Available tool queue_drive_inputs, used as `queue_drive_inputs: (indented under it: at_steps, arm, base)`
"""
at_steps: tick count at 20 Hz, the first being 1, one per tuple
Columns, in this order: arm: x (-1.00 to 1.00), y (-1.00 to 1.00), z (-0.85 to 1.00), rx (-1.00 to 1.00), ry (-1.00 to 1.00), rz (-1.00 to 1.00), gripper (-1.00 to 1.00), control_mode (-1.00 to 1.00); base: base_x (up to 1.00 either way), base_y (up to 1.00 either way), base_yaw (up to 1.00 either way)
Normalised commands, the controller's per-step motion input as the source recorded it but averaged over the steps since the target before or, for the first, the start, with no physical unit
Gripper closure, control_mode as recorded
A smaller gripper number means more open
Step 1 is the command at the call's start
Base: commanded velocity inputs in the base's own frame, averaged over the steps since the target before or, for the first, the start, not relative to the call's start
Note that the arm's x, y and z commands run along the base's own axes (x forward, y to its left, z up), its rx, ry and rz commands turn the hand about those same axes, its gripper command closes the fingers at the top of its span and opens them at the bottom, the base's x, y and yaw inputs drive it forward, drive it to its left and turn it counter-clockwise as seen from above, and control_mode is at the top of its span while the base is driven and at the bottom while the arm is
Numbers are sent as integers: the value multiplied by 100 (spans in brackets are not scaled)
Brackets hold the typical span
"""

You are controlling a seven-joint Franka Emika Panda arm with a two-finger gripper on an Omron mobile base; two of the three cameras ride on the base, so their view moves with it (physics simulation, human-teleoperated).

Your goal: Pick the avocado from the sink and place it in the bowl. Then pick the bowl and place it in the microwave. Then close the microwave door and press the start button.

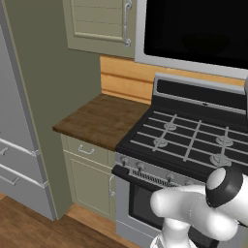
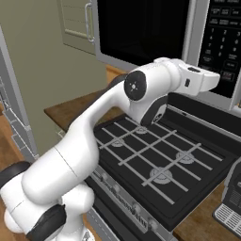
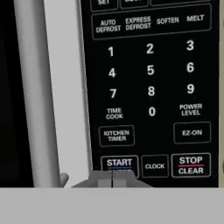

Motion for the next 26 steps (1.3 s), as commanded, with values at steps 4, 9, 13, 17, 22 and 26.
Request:
queue_drive_inputs:
  at_steps: [4, 9, 13, 17, 22, 26]
  arm:
    - [17, -20, 0, 0, 0, 0, 100, -100]
    - [11, -20, -5, 0, 0, 0, 100, -100]
    - [7, -7, -11, 0, 0, 0, 100, -100]
    - [15, -4, -8, 0, 0, 0, 100, -100]
    - [37, -2, -7, 0, 0, 0, 100, -100]
    - [61, -11, -25, 0, 0, 2, 100, -100]
  base:
    - [0, 0, 0]
    - [0, 0, 0]
    - [0, 0, 0]
    - [0, 0, 0]
    - [0, 0, 0]
    - [0, 0, 0]
